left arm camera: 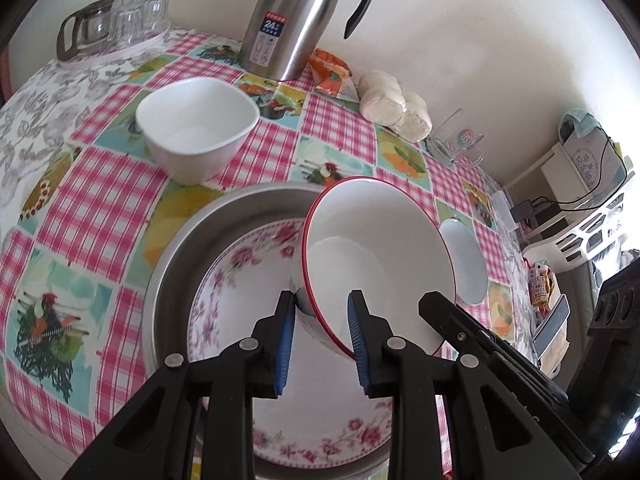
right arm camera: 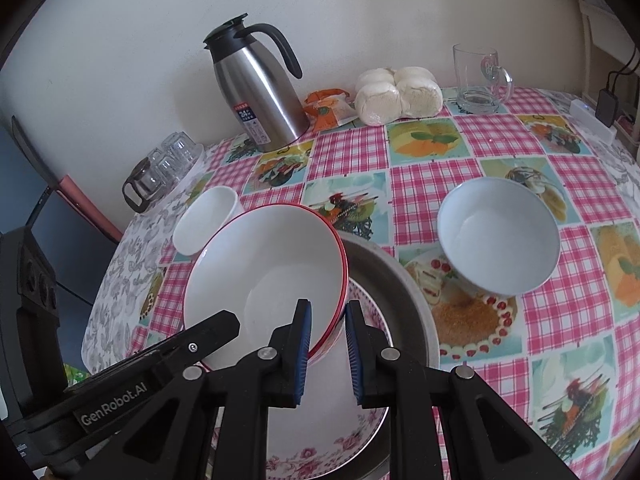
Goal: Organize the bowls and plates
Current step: 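Lift the red-rimmed bowl and carry it over the steel tray, then lower the red-rimmed bowl onto the floral plate in the tray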
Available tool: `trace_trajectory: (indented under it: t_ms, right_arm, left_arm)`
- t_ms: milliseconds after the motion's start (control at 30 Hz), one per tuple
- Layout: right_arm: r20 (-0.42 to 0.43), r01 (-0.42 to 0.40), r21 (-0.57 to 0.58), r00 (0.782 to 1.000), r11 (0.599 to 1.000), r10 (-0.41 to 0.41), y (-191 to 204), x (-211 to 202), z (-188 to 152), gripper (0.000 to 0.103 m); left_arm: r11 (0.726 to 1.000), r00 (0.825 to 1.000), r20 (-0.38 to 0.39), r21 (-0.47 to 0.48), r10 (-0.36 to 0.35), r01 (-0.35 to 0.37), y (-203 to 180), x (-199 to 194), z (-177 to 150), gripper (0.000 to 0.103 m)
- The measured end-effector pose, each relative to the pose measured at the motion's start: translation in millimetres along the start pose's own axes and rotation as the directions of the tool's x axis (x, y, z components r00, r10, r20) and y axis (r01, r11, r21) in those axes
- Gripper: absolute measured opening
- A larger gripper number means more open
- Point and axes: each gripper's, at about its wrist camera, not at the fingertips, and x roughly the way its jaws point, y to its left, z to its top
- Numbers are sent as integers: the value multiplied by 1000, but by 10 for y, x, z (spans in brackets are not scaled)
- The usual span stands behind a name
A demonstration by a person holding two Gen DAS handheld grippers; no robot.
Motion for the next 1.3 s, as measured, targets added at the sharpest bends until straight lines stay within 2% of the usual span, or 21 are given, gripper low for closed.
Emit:
trace_trajectory:
  t_ms: [300,600,1300]
  right_arm:
    - [-16,-26,37,1000,999,27,-44,42,-152,19]
    - [-20,-45,16,999,999,45,13,13,-204,19]
    - [-21,-31,-19,999,999,30,62,-2,-209,19]
  left_arm:
    - [1000,1000,-20,-10,-1,1,33,-34,-138,31]
    - [999,999,-44,-46,2,-4,112,-67,-206,32]
    - [997,998,-52,-78,-20,15,182,-48,-193,33]
